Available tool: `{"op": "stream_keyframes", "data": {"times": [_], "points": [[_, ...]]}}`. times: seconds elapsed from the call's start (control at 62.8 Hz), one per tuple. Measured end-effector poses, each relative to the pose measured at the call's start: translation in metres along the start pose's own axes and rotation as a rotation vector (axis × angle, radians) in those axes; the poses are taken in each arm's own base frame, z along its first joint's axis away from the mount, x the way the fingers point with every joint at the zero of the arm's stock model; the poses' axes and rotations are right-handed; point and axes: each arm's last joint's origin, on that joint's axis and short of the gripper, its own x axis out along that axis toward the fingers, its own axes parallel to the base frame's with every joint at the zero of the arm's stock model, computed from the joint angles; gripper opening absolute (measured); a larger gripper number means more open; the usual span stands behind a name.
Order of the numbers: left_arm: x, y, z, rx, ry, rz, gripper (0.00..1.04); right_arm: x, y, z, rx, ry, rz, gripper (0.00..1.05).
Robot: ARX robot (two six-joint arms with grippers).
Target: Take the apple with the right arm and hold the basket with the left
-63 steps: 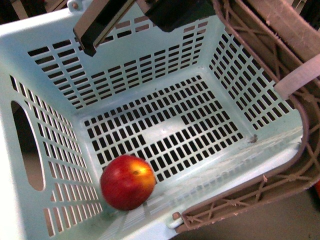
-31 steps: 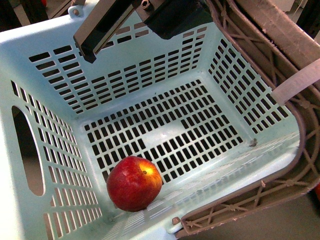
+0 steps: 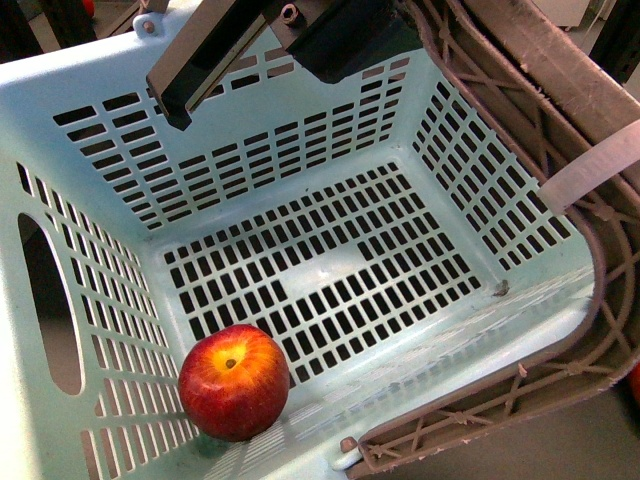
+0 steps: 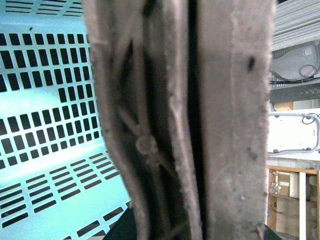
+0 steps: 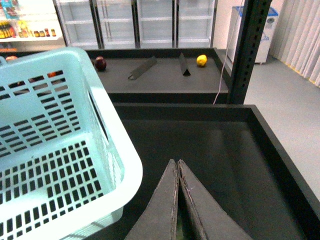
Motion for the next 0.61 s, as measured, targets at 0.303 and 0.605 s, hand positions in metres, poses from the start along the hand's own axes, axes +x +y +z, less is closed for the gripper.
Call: {"op": "stream_keyframes", "data": {"times": [0.303,0.605], "points": [[0.0,0.0,0.0,0.0,0.001,-0.001,0.15,-0.008,0.0,0.001,0.0,-0.005,0.001,0.02],[0.0,0.0,0.0,0.0,0.001,-0.001,0.15,-0.014,0.0,0.001,0.0,-0.005,0.001,0.02]]}}
